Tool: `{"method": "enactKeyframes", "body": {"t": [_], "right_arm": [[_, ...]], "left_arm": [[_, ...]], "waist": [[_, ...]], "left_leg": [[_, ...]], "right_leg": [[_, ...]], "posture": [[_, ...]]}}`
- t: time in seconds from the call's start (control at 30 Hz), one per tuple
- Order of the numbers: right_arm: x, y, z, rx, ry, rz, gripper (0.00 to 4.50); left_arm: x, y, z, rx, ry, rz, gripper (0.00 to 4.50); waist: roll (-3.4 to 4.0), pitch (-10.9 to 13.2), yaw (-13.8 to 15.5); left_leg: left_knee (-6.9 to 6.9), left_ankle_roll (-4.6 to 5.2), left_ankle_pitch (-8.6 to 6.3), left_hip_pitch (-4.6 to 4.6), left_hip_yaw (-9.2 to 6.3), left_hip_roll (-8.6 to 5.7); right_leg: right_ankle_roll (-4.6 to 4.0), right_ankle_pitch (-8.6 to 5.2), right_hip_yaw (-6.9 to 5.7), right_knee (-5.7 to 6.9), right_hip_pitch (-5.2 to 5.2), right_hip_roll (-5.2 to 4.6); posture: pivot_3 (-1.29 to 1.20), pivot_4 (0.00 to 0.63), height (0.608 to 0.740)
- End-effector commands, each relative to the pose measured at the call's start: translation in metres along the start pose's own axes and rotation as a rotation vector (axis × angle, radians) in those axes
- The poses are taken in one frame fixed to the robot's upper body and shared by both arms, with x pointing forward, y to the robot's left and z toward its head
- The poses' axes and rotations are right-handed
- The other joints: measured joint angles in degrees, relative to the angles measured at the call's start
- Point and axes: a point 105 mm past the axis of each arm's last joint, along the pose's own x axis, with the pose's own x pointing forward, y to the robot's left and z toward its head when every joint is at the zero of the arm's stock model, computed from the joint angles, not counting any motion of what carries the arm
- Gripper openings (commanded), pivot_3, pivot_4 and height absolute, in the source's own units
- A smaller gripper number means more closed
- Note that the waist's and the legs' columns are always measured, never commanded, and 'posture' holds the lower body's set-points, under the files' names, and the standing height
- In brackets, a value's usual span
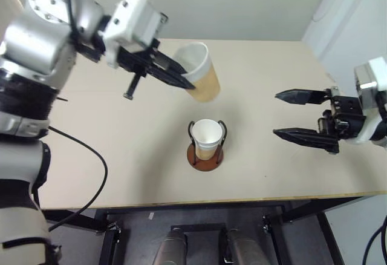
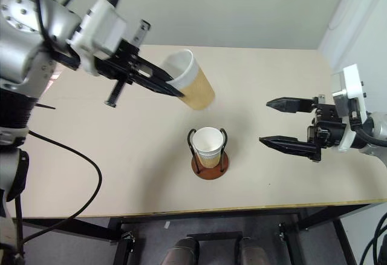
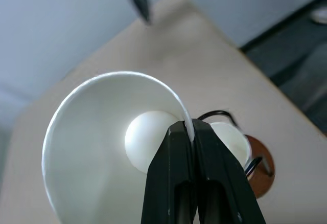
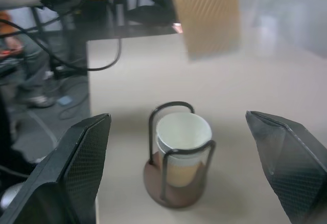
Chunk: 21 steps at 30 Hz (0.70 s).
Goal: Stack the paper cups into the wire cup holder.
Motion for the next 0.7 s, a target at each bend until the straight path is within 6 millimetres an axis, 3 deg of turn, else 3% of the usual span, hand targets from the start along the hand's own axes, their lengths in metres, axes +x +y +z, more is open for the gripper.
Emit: {"method": "enactKeyframes", "body": {"t": [0.03, 0.33, 0.6, 0.7], "right_arm": [[-0.007, 0.007, 0.014, -0.062, -0.016, -0.059, 4.50], [-0.009, 0.012, 0.009, -0.060, 0.005, -0.146, 4.50], [-0.017, 0.018, 0.008, -0.064, 0.022, -0.172, 4.50], [-0.030, 0.027, 0.008, -0.039, 0.024, -0.176, 4.50]], "left_arm": [[0.015, -0.001, -0.006, 0.080, 0.063, -0.127, 0.05], [0.040, -0.001, -0.003, 0.176, 0.048, -0.266, 0.05], [0.048, -0.009, -0.003, 0.171, 0.025, -0.328, 0.05], [0.053, -0.010, -0.004, 0.174, 0.020, -0.340, 0.05]], "waist": [[0.02, 0.02, 0.13], [0.06, 0.05, 0.37], [0.10, 0.07, 0.94], [0.10, 0.07, 1.36]], "left_leg": [[0.01, 0.02, 0.00, -0.03, -0.01, -0.04], [1.13, 0.73, -0.89, -0.56, 0.29, -0.14], [1.35, 0.97, -1.25, -0.75, 0.52, -0.13], [1.46, 1.01, -1.35, -0.78, 0.60, -0.12]], "right_leg": [[0.15, -0.01, 0.13, 0.00, 0.00, 0.01], [1.29, 0.10, 0.57, -0.16, -0.03, -0.07], [1.44, 0.03, 0.54, -0.22, -0.14, -0.08], [1.50, 0.00, 0.57, -0.26, -0.12, -0.10]], "posture": [[0.00, 0.150, 0.740], [0.00, 0.150, 0.740], [0.00, 0.150, 0.740], [0.00, 0.150, 0.740]]}}
